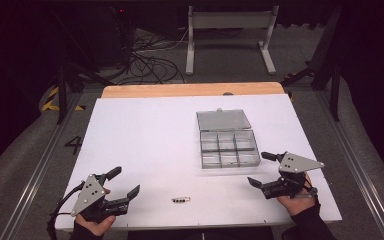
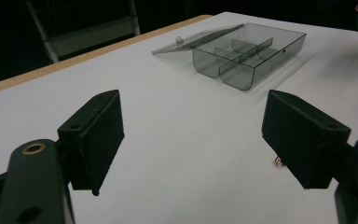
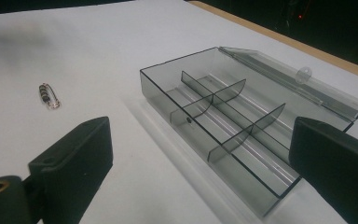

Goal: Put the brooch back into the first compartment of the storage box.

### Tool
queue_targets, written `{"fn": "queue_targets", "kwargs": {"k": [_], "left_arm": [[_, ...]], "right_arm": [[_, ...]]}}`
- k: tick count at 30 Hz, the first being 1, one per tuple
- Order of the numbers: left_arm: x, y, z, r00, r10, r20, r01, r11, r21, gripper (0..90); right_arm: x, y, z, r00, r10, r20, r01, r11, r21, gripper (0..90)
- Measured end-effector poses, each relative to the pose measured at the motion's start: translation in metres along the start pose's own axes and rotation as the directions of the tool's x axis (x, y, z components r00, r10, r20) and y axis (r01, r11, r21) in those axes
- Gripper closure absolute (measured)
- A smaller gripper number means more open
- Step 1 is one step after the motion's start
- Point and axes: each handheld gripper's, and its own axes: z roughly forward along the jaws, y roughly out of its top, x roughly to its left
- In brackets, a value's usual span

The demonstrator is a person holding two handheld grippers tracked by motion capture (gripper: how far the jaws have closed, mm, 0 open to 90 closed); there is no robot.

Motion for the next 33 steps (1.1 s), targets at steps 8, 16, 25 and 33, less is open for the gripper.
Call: {"fn": "queue_targets", "kwargs": {"k": [8,16,25,33], "left_arm": [[-0.001,0.001,0.000,1.0000,0.001,0.008,-0.001,1.0000,0.001,21.2],[-0.001,0.000,-0.001,1.0000,0.002,0.003,-0.002,1.0000,0.002,21.9],[0.002,0.001,0.000,0.9996,-0.026,0.007,0.026,0.9997,0.004,22.3],[0.002,0.001,-0.002,0.9998,-0.019,-0.002,0.019,0.9998,-0.001,22.6]], "right_arm": [[0.000,0.001,-0.001,1.0000,-0.009,-0.003,0.009,1.000,0.001,7.3],[0.001,0.003,0.000,0.9999,-0.011,-0.006,0.011,1.000,0.008,7.4],[0.001,0.008,0.002,0.9997,-0.012,-0.022,0.013,1.000,0.020,8.1],[0.003,0.015,0.003,0.9991,-0.017,-0.038,0.019,0.999,0.029,8.7]]}}
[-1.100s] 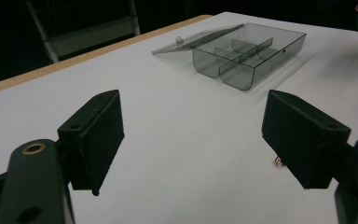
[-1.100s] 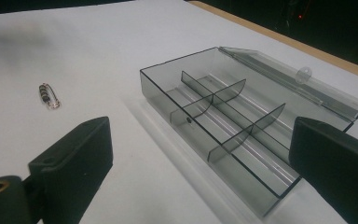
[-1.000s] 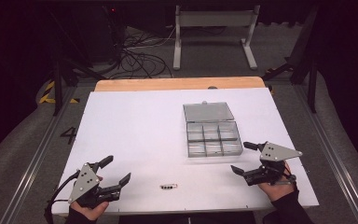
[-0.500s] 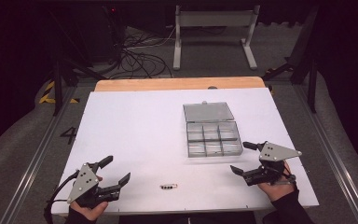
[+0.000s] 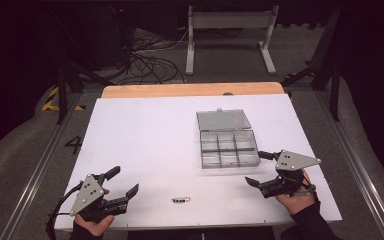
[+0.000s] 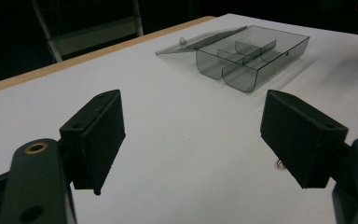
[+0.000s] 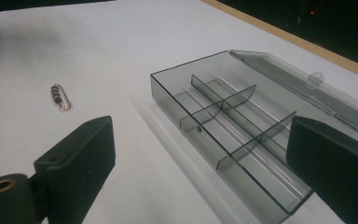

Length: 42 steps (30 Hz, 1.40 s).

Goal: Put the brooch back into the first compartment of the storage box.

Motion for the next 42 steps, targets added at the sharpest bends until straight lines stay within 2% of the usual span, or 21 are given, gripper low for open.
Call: {"fn": "queue_targets", "kwargs": {"k": [4,18,23,32,42], "left_arm": [[-0.001,0.000,0.001,0.9998,0.012,-0.015,-0.012,0.9999,0.011,23.7],[-0.001,0.000,0.000,0.9999,0.007,-0.008,-0.007,1.0000,0.005,23.7],[-0.001,0.000,0.000,0.9999,0.008,-0.009,-0.008,1.0000,0.003,23.7],[0.000,0.000,-0.001,0.9999,0.012,-0.006,-0.012,0.9999,0.004,23.7],[0.000,0.000,-0.001,0.9998,0.018,-0.003,-0.018,0.9998,0.011,24.0]], "right_arm": [[0.003,0.006,0.004,0.9998,-0.013,-0.014,0.013,1.000,0.005,8.8],[0.017,0.029,0.025,0.9952,-0.055,-0.080,0.057,0.998,0.016,9.0],[0.023,0.039,0.034,0.9912,-0.081,-0.105,0.083,0.996,0.018,9.0],[0.030,0.048,0.047,0.9873,-0.091,-0.131,0.095,0.995,0.023,9.1],[0.040,0.059,0.059,0.9790,-0.117,-0.167,0.123,0.992,0.025,9.9]]}}
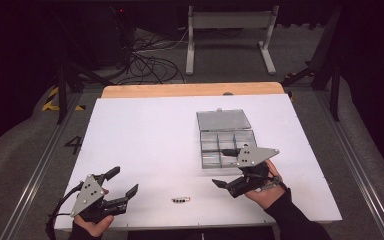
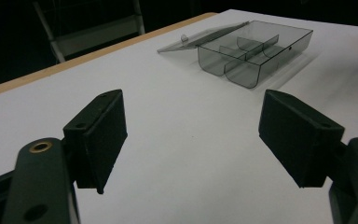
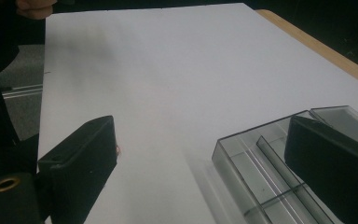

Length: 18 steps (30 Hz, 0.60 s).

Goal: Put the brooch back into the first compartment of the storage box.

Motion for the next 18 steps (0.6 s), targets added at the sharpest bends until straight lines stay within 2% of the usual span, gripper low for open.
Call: {"fn": "queue_targets", "kwargs": {"k": [10,18], "left_arm": [[0.000,0.000,0.000,1.0000,-0.003,0.006,0.003,1.0000,-0.001,24.0],[0.000,0.000,0.000,1.0000,-0.006,0.006,0.006,1.0000,0.000,24.1]], "right_arm": [[0.003,0.004,0.003,0.9981,0.025,-0.057,-0.024,1.000,0.003,10.1],[0.008,0.012,0.013,0.9961,0.004,-0.088,0.002,0.998,0.069,17.2]]}}
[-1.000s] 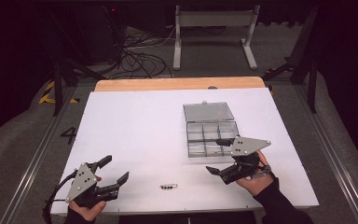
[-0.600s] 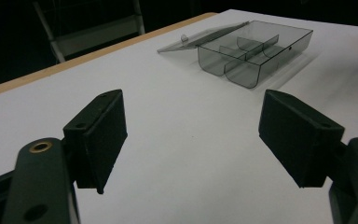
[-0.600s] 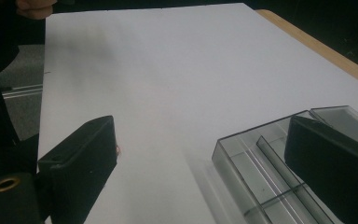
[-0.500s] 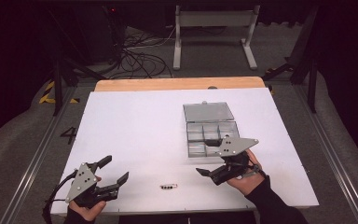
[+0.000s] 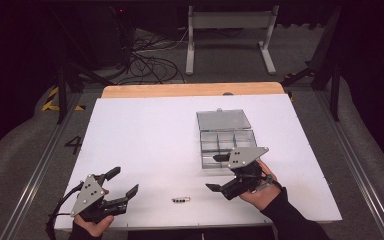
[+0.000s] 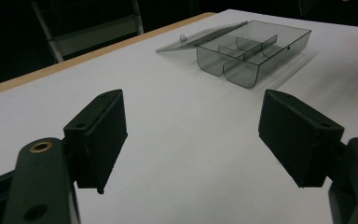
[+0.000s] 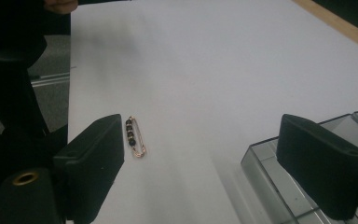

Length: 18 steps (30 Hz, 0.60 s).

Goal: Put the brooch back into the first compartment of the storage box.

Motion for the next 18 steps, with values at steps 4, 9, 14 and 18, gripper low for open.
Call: {"fn": "queue_targets", "kwargs": {"k": [4,9,14,18], "left_arm": [[0.000,0.000,0.000,1.0000,0.005,-0.002,-0.005,1.0000,0.001,24.2],[0.000,0.000,0.000,1.0000,0.001,0.000,-0.001,1.0000,0.001,24.2],[0.000,0.000,0.000,1.0000,0.001,0.000,-0.001,1.0000,0.001,24.2],[0.000,0.000,0.000,1.0000,0.001,0.000,-0.001,1.0000,0.001,24.2]], "right_arm": [[0.003,0.004,0.009,0.9997,-0.016,-0.019,0.017,0.999,0.036,20.3],[0.008,0.010,0.021,0.9983,-0.035,-0.048,0.038,0.997,0.067,24.8],[0.011,0.014,0.028,0.9967,-0.048,-0.065,0.053,0.995,0.086,26.6],[0.013,0.017,0.035,0.9954,-0.051,-0.080,0.060,0.993,0.106,28.2]]}}
